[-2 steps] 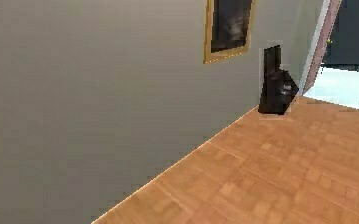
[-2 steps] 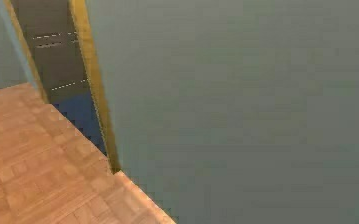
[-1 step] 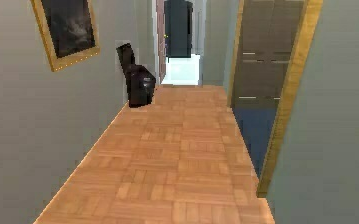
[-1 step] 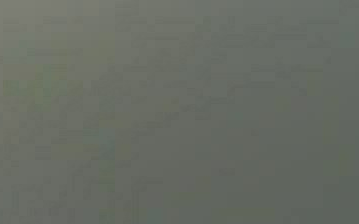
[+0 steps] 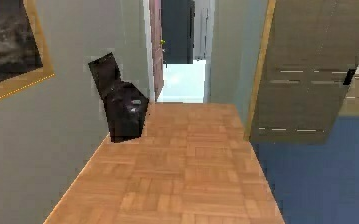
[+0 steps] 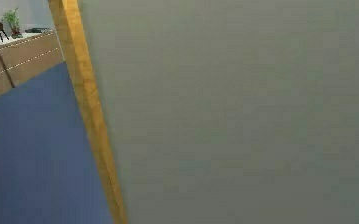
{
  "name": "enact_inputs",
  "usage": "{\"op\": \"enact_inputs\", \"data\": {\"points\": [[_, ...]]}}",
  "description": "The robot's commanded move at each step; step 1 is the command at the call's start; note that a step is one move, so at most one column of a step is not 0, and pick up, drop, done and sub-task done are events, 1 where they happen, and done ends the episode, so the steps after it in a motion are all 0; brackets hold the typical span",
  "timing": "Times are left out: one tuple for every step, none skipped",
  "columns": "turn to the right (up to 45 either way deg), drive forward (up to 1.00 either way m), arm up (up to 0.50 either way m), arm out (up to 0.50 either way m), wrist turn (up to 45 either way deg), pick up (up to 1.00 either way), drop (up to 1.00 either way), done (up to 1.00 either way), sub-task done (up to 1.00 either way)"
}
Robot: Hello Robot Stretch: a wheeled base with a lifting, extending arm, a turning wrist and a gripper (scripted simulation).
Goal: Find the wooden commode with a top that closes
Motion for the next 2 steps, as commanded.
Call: {"op": "enact_inputs", "data": {"points": [[0.0,1.00,0.00,0.00,0.0,0.00,0.00,0.00,0.00],[3.0,0.00,0.00,0.00,0.0,0.00,0.00,0.00,0.00]]}}
